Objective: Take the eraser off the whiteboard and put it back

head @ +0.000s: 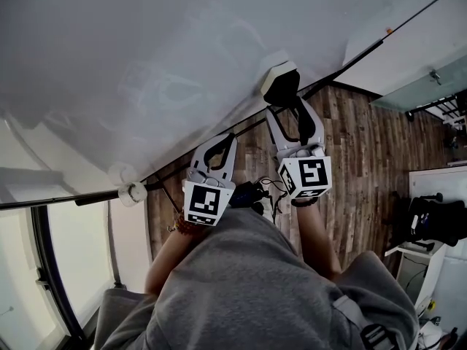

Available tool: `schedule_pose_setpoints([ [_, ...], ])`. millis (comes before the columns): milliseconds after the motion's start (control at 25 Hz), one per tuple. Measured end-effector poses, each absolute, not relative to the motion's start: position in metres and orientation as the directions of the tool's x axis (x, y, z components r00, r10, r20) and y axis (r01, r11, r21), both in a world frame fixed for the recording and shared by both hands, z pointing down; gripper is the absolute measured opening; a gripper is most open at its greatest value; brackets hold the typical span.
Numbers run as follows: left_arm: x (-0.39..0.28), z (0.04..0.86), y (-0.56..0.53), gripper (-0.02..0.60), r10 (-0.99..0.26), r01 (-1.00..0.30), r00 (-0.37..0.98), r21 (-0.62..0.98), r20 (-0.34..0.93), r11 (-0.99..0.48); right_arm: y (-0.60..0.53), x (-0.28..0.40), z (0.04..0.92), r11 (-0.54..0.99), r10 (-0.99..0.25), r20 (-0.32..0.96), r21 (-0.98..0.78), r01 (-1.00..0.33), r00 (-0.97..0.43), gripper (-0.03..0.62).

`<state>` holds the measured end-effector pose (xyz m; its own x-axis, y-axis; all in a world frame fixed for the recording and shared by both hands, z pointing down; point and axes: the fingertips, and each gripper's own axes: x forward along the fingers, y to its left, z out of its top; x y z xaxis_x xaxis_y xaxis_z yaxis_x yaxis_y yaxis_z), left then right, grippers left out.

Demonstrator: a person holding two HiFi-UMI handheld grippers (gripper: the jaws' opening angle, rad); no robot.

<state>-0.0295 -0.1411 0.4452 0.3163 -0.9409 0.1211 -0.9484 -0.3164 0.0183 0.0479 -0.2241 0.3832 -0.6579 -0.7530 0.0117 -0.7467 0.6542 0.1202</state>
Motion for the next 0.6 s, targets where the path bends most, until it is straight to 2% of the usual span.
schedule_pose_setpoints([
  [600,-0.031,0.439,-0.118,0.006,-0.939,-0.943,0.332,0.002,0.087,-0.333,-0.185,0.046,0.389,0.639,-0.768,0.019,0.103,-0.763,-0.64,0.279],
])
